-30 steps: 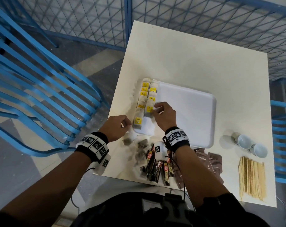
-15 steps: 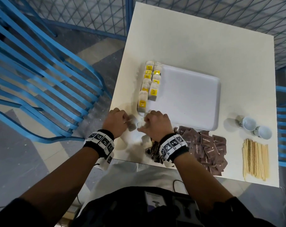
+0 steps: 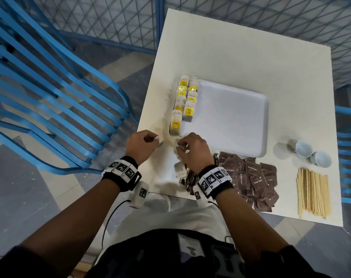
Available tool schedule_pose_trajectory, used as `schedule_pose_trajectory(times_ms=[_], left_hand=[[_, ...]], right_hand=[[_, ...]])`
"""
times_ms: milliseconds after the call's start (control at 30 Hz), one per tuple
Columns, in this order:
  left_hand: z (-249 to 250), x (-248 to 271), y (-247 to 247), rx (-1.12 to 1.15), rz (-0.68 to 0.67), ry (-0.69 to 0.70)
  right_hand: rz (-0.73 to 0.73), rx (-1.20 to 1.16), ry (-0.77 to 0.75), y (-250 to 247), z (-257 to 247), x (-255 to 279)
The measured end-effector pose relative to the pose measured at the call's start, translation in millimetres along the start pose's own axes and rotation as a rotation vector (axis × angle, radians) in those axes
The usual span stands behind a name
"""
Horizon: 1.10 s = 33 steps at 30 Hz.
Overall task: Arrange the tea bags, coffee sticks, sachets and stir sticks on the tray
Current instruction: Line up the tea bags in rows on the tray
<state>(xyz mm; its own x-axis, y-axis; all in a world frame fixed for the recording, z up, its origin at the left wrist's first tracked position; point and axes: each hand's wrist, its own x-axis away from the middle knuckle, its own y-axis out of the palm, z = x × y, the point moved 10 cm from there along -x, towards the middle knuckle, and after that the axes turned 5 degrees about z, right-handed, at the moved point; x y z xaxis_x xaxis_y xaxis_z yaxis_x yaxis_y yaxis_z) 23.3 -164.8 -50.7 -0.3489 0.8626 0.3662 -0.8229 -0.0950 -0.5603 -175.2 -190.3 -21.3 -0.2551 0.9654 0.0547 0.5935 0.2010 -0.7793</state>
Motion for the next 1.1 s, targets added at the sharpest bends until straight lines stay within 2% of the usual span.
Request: schedule_pose_trajectory(times_ms=[100,200,367,433,567,700,733,800,900,1000,1100], left_hand=[[6,-3,-1,0.14,-0.01,-0.052],[23,0,7,0.403,-0.041,-0.127],[67,16,32,0.862,-0.255,-0.298],[77,20,36,0.961,-0.328,-0.33],[72,12,30,0.842,-0.27,-0.213],[70,5,26,0.752,-0.234,-0.148],[73,3,25,0.734,-0.236,-0.127],[76,-2,23,0.707,-0.226,-0.086],[83,-8,19,0.661,-0.199,-0.045],[83,-18,17,0.603,-0.18,-0.04],[84,-25,18,0.548,-0.191,-0.014]], right_hand=[[0.162,-0.149,-0.053,-31,-19,-8],[0.263,-0.258,-0.101,-51,-37,-14],[0.22,-0.223,-0.111,-43,-49,-22],[0.173,-0.193,-0.112,-39,-48,-25],[0.166,-0.238,-0.137,-47,-48,-29],[0.268,-0.338,-0.016,-64,-34,-40],[0.26,-0.355,0.038,-65,-29,-44],[0.15,-0.378,0.15,-58,-22,-53],[-0.001,-0.414,0.202,-52,-21,-64],[-0.022,-0.458,0.214,-54,-21,-71],[0.021,-0.488,0.179,-58,-20,-79]])
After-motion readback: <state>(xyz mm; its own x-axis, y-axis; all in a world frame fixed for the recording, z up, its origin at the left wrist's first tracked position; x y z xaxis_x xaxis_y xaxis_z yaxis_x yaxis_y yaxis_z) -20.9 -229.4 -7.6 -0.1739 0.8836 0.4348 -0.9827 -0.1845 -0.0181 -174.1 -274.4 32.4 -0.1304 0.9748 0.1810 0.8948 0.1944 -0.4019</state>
